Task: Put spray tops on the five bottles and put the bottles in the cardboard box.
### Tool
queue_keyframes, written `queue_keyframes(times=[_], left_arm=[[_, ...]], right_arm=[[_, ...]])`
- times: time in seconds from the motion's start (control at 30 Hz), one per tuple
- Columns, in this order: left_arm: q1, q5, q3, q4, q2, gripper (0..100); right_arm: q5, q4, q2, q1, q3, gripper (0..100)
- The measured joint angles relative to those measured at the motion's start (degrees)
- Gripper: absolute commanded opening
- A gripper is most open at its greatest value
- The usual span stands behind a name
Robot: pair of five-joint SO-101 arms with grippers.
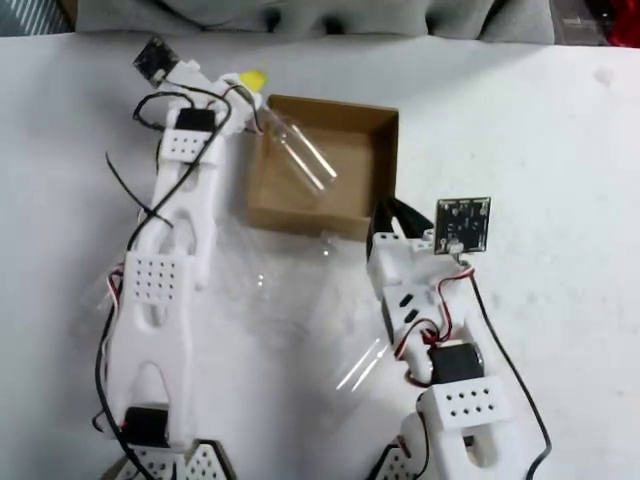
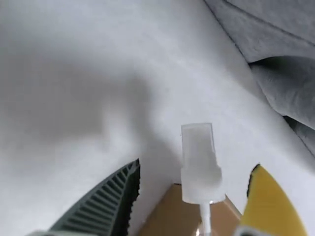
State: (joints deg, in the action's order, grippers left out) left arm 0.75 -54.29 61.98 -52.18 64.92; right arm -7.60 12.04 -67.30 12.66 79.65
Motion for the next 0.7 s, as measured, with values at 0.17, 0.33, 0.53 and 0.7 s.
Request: queue_keyframes(times=[0.17, 0.33, 0.53, 0.7], left_arm=[[0.00, 0.00, 1.14, 0.00, 2.55, 32], [0.00, 0.00, 3.16, 0.00, 4.57, 27], [-0.09, 0.00, 6.42, 0.00, 6.77, 1], [-0.09, -0.09, 10.73, -0.09, 8.79, 2]], right_arm=[[0.00, 0.35, 0.00, 0.18, 0.00, 1.5], [0.00, 2.02, 0.00, 0.18, 0.00, 1.5], [0.00, 2.02, 0.00, 0.18, 0.00, 1.5], [0.00, 2.02, 0.00, 0.18, 0.00, 1.5]])
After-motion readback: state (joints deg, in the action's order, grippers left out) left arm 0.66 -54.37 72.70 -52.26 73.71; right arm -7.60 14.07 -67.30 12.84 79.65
